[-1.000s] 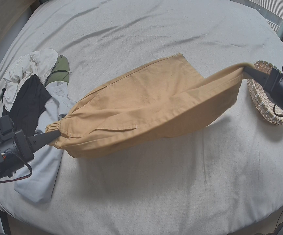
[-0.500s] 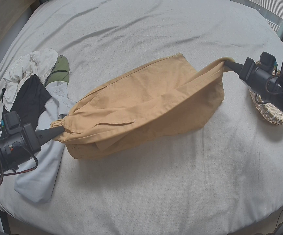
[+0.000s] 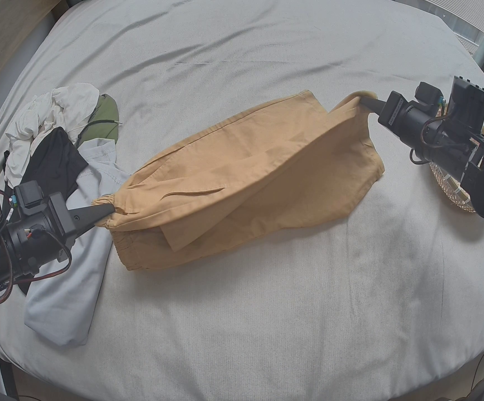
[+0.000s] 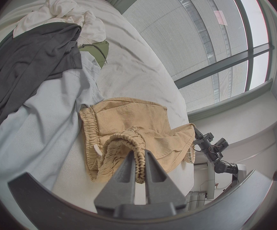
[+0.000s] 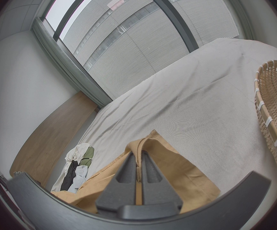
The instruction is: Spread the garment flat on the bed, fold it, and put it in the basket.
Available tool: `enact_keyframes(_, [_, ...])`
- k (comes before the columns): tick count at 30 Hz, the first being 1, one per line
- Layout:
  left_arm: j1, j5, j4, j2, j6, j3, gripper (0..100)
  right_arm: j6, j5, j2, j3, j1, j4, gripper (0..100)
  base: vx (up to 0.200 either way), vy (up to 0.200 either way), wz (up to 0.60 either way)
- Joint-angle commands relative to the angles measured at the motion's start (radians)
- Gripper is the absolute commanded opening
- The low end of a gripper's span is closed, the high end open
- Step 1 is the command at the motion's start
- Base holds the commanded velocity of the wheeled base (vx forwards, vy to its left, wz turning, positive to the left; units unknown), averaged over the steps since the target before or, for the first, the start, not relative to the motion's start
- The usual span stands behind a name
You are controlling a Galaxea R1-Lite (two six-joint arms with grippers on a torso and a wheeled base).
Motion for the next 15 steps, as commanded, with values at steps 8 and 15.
enact_keyframes(8, [0.006, 0.009, -0.015, 0.025, -0.002, 0.012, 0, 0.000, 0.009, 0.094, -0.077, -0.002, -0.009, 0, 0.000, 0.000, 0.00])
enact_keyframes(15, [0.024, 0.006, -0.018, 0.026, -0.002, 0.046, 0, 0.001, 0.021, 0.129, -0.106, 0.006, -0.027, 0, 0.000, 0.000, 0.00])
